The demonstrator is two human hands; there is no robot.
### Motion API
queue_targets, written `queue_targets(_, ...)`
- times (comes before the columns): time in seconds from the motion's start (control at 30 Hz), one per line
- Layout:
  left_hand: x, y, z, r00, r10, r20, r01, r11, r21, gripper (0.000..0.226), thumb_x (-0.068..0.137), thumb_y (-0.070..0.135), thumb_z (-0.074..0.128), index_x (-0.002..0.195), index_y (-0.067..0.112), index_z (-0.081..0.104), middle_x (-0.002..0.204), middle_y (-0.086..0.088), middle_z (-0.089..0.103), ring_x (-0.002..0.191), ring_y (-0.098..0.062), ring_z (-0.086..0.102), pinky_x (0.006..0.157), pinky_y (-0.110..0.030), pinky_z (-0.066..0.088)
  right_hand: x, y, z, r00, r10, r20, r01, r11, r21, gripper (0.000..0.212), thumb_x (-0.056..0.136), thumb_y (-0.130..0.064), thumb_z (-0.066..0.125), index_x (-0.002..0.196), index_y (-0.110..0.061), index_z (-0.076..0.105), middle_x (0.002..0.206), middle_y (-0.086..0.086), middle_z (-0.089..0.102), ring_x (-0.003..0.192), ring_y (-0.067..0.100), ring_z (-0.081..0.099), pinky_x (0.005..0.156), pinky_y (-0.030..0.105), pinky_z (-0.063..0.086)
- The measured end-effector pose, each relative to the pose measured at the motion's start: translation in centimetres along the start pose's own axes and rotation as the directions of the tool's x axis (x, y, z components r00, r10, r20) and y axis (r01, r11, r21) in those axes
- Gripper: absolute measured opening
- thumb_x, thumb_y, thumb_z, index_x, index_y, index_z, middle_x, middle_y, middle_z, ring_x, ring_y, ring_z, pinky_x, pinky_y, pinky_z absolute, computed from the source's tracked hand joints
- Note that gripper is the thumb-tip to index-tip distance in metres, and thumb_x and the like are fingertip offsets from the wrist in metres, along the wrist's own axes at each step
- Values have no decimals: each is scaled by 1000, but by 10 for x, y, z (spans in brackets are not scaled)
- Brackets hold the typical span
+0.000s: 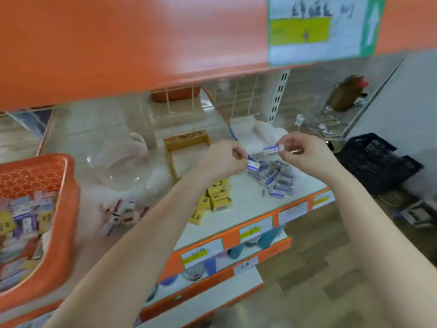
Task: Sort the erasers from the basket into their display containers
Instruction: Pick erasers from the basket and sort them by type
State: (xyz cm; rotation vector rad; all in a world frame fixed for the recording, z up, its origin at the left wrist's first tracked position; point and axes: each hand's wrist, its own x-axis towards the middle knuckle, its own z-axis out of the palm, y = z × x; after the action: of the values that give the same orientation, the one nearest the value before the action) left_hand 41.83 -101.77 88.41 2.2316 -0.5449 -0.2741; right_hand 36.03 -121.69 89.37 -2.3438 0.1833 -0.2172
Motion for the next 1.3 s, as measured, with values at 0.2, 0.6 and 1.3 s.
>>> queue_targets(0.2,18,11,51,991,-32,132,19,994,103,8,78,17,67,83,23,66,81,7,65,78,-7,59,62,-11,44,-3,60,-13,981,52,185,-15,981,-195,17,83,-14,66,90,-29,68,100,-4,66,85,15,59,77,26,48)
queue_targets(0.6,-18,-5,35,998,65,-25,-57,968,246,15,86,27,65,100,22,66,106,13,61,87,0,50,70,-14,32,8,31,17,986,-168,8,167,973,-161,27,84,-13,67,109,-19,70,100,1,63,83,13,53,76,21,38)
queue_targets(1.3,-249,-150,-212,749,-352,-561,497,858,125,14,85,16,65,98,22,68,95,6,67,83,-11,60,65,-14,43,-28,-235,205,702,-604,378,596,788,155,22,91,-15,58,109,-21,70,98,-8,62,87,9,58,72,3,40)
